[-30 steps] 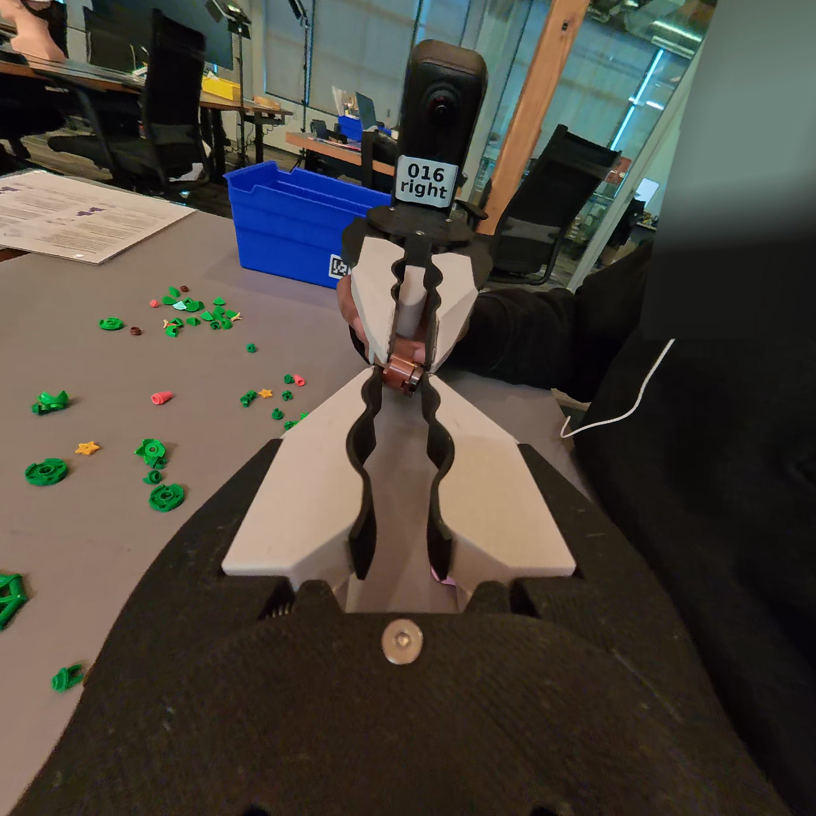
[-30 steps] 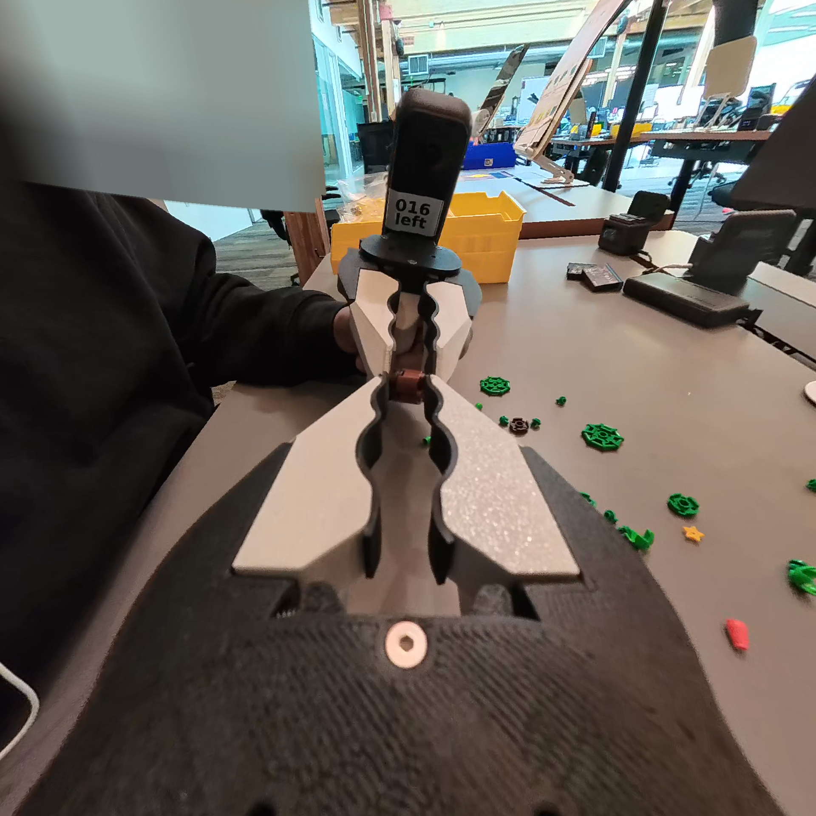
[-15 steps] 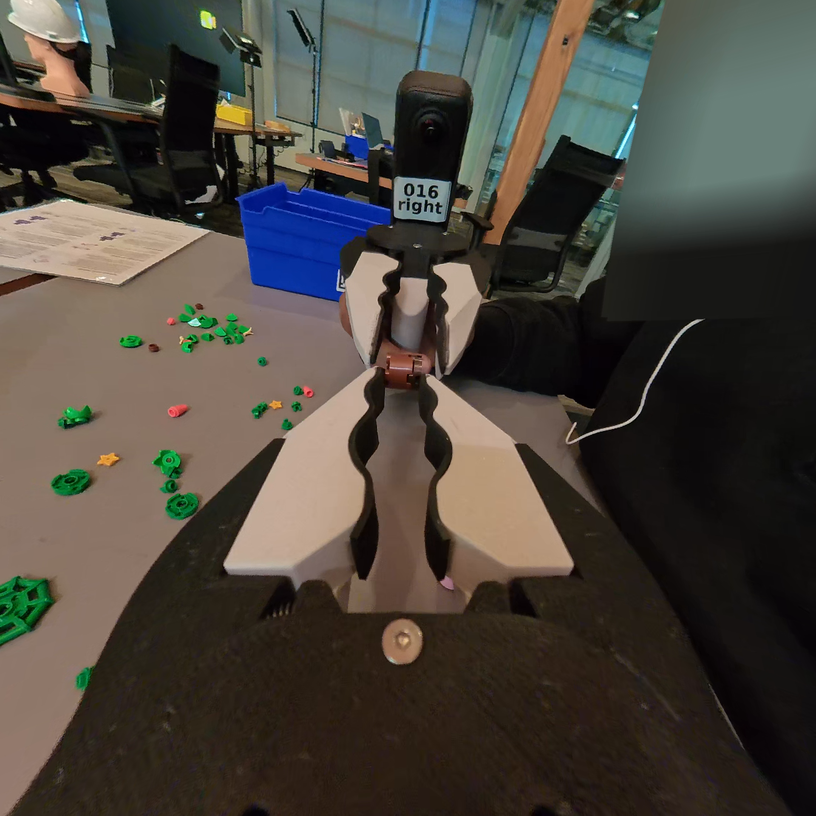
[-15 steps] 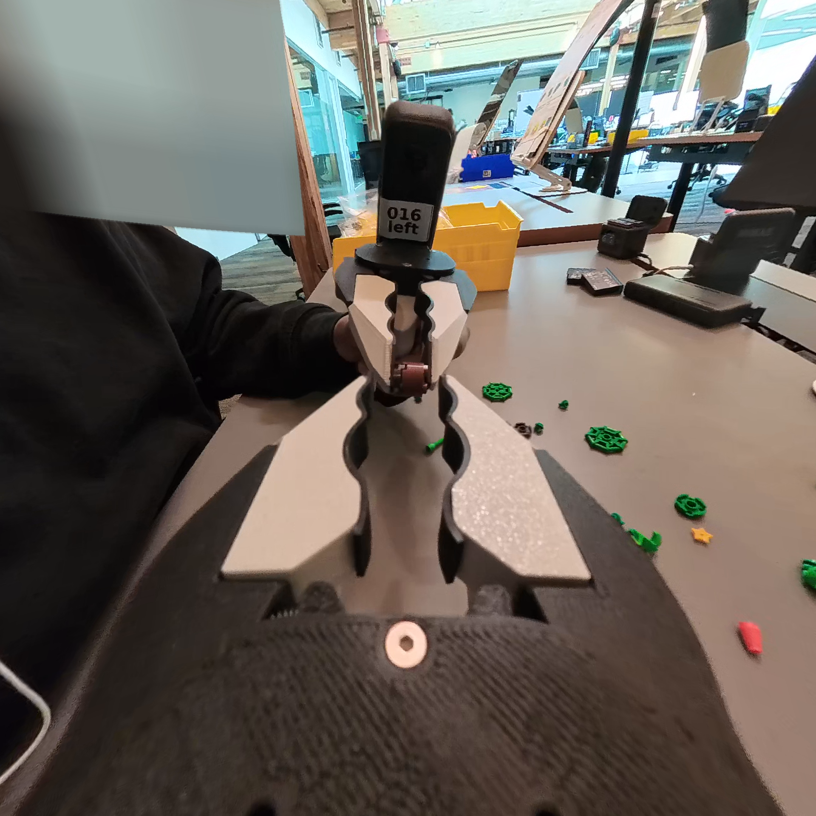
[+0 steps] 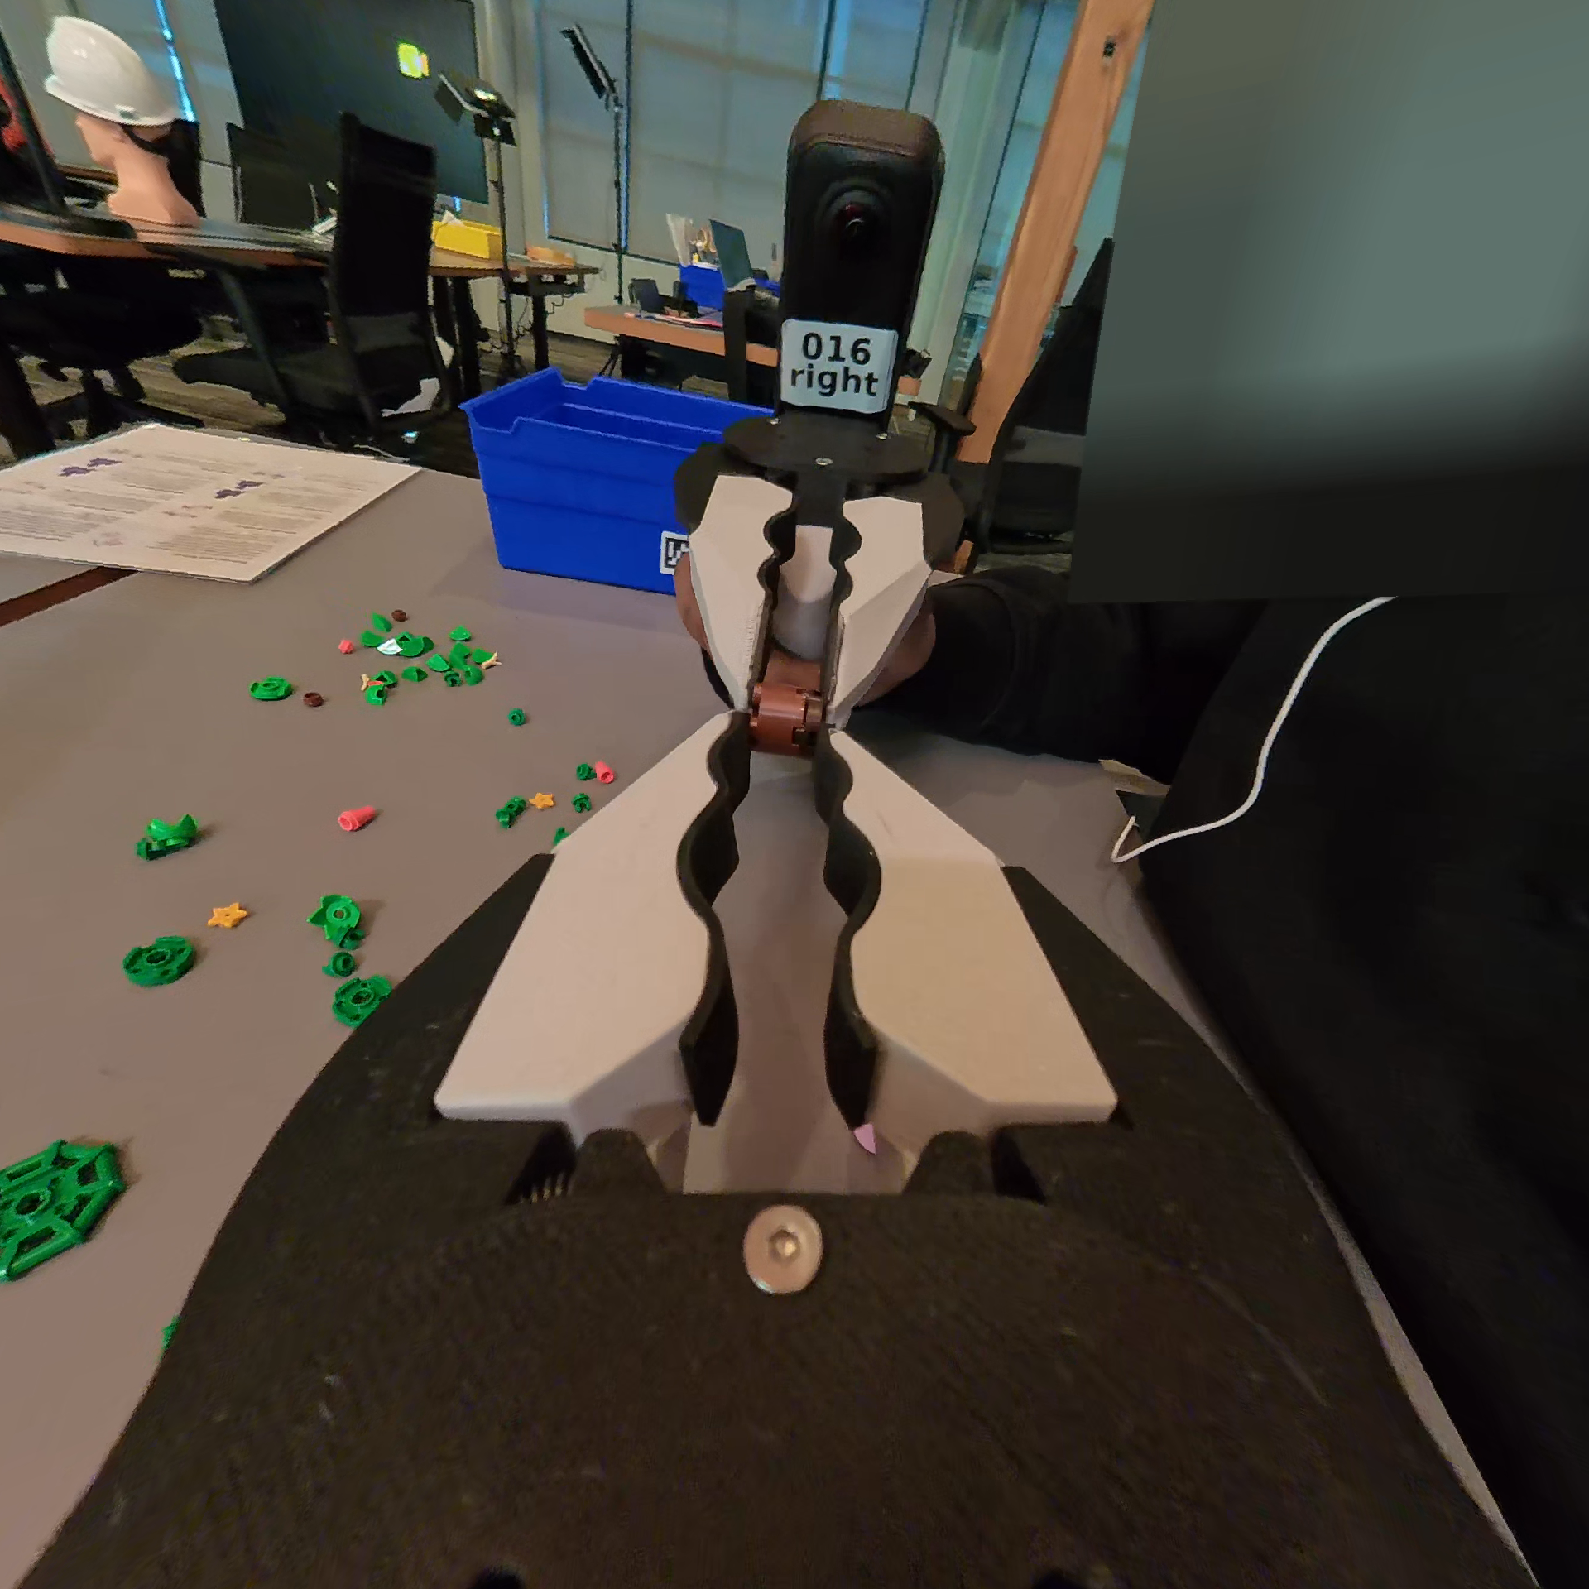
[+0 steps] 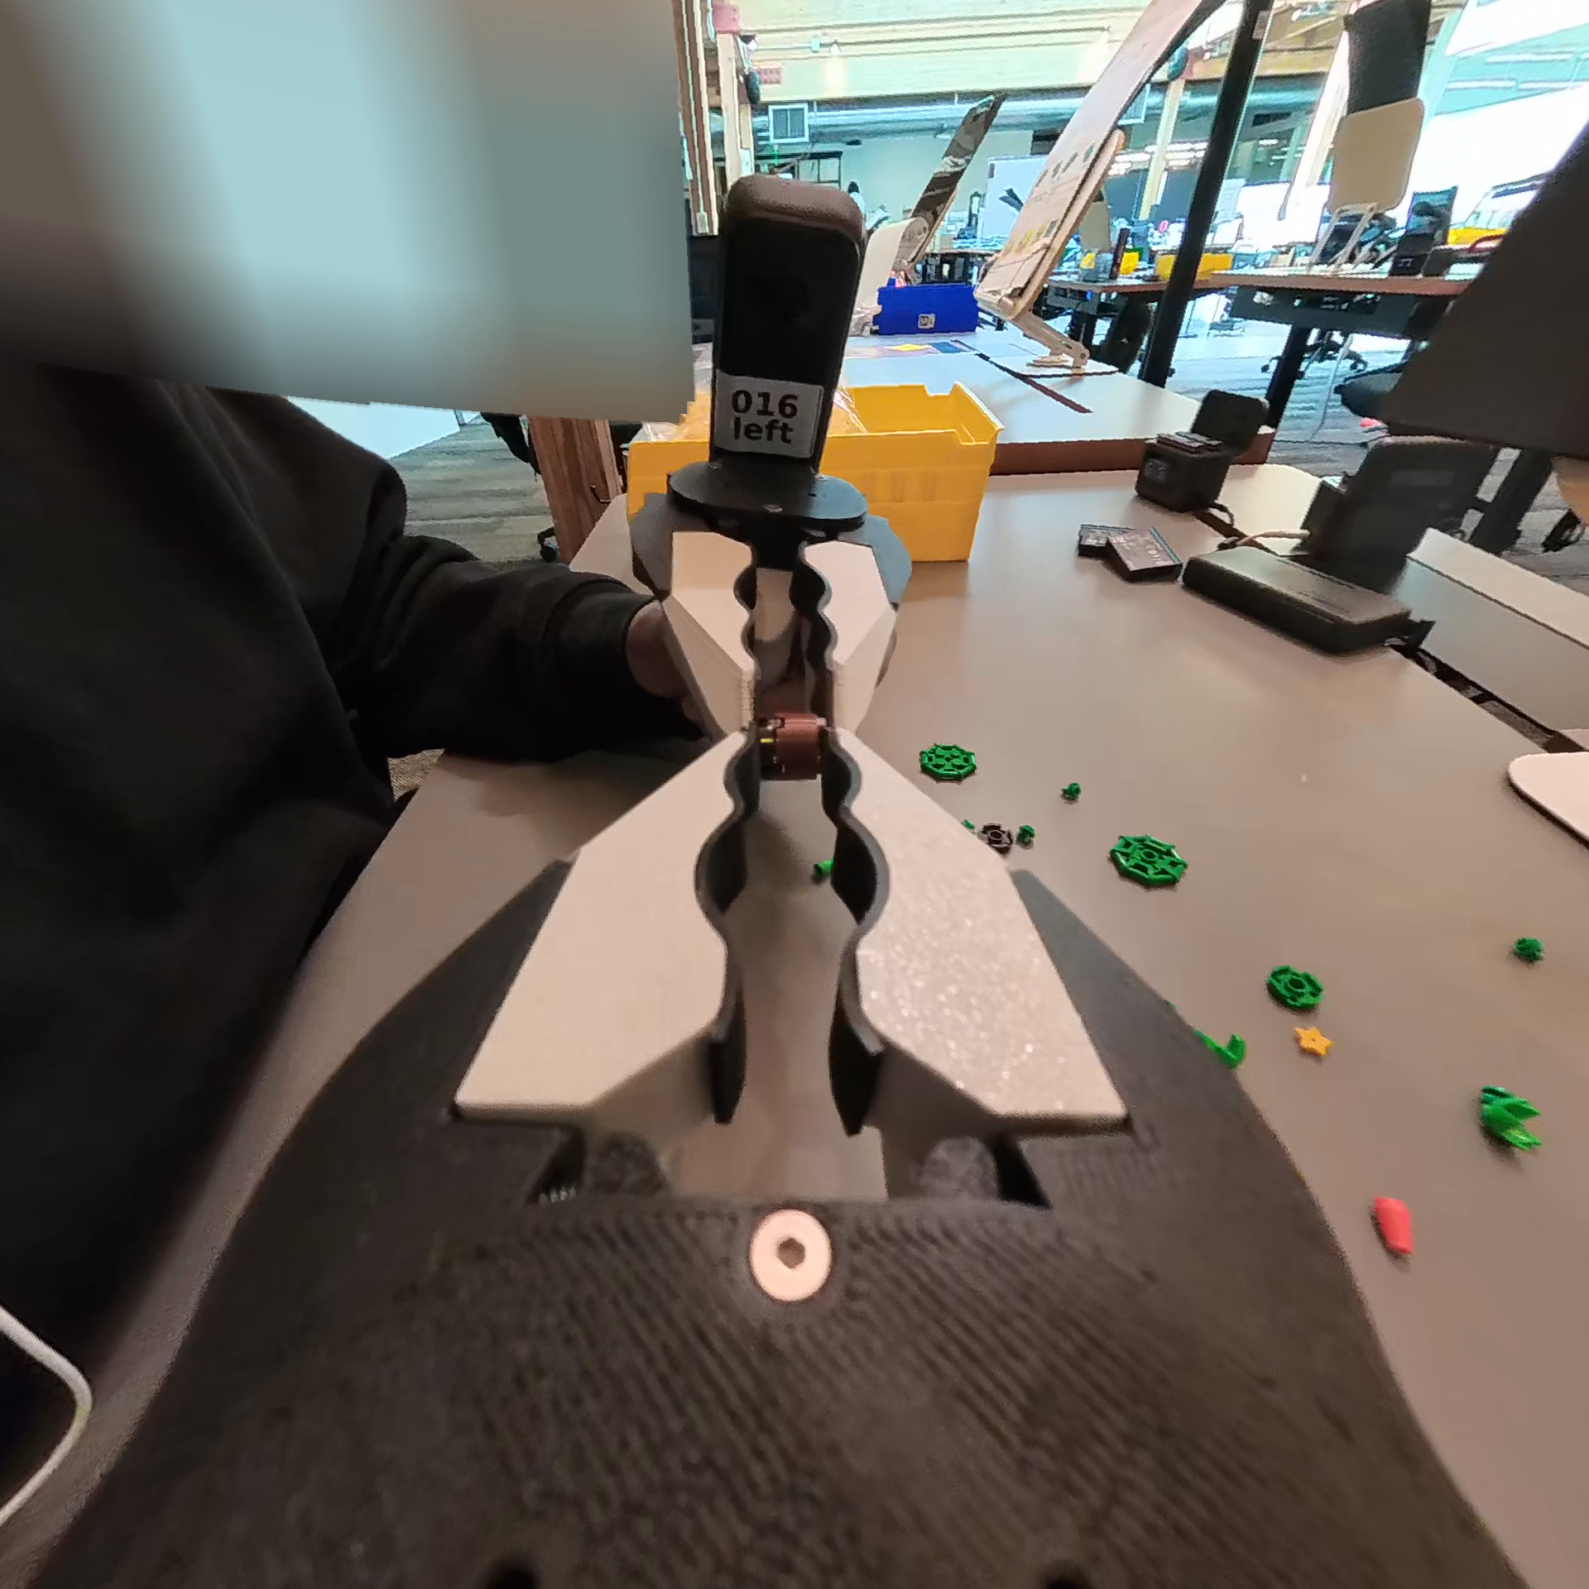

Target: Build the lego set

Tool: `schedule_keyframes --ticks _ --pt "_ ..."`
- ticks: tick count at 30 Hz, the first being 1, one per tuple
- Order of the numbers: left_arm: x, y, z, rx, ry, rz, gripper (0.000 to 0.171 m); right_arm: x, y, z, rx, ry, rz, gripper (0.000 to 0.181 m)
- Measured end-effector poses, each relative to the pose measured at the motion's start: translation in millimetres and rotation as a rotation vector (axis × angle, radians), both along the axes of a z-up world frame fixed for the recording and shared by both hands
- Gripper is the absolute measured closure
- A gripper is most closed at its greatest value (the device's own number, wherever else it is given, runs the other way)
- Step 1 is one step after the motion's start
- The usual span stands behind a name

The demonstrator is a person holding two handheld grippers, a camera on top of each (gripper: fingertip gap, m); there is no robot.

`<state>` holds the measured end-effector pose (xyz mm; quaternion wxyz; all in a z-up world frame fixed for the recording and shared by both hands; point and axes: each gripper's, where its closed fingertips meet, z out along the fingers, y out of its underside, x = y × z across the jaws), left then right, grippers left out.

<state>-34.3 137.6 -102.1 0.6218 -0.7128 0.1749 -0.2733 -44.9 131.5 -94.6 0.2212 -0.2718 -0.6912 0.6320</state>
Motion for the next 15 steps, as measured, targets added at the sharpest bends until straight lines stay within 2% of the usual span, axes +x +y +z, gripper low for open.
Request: schedule_keyframes --ticks 6,15 --pt "-5.4 4.5 -13.2 -0.097 0.024 0.041 0.161 -5.5 4.8 -11.6 0.057 -0.039 -0.039 0.170" --pt "-3.8 0.1 -0.4 -0.018 0.061 0.030 0.161 -3.1 -0.2 1.7 0.027 0.074 -0.029 0.169"
